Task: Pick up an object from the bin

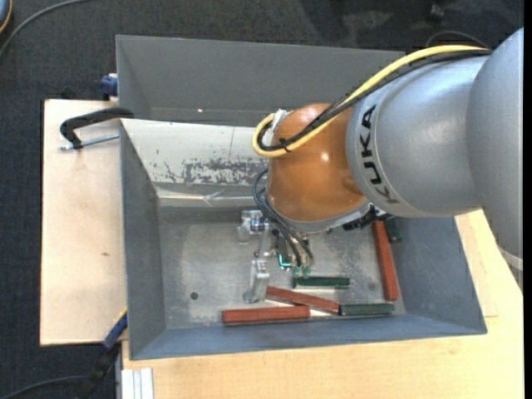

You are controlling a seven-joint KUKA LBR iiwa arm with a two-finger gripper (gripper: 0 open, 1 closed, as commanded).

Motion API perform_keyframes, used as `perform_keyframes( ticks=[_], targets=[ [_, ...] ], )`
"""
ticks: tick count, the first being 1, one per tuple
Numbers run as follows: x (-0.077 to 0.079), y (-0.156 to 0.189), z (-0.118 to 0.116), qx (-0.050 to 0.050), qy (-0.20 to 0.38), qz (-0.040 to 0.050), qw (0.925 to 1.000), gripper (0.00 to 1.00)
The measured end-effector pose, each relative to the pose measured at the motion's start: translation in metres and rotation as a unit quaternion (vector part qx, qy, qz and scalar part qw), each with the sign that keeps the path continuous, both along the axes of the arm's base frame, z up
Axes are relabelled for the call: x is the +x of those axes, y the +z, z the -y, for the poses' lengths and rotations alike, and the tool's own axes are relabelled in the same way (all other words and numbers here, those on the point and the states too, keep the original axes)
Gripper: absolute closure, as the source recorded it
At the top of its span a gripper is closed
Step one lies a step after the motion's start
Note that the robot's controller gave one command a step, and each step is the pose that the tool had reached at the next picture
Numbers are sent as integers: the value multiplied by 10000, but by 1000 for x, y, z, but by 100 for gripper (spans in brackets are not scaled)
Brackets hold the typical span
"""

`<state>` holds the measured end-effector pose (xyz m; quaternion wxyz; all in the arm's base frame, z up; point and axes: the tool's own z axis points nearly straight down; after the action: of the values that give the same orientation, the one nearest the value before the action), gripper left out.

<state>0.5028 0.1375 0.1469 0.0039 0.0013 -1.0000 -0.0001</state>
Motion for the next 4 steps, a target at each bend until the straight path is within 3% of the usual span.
perform_keyframes(
  ticks=[1, 2, 3, 4],
  targets=[
    [27, -74, 83, -3, 1409, 22, 9900, 0],
    [21, -76, 147, 3, 2894, 44, 9572, 0],
    [21, -76, 145, 14, 2900, 47, 9570, 100],
    [4, 42, 102, 8, 2814, 105, 9595, 100]
  ],
)
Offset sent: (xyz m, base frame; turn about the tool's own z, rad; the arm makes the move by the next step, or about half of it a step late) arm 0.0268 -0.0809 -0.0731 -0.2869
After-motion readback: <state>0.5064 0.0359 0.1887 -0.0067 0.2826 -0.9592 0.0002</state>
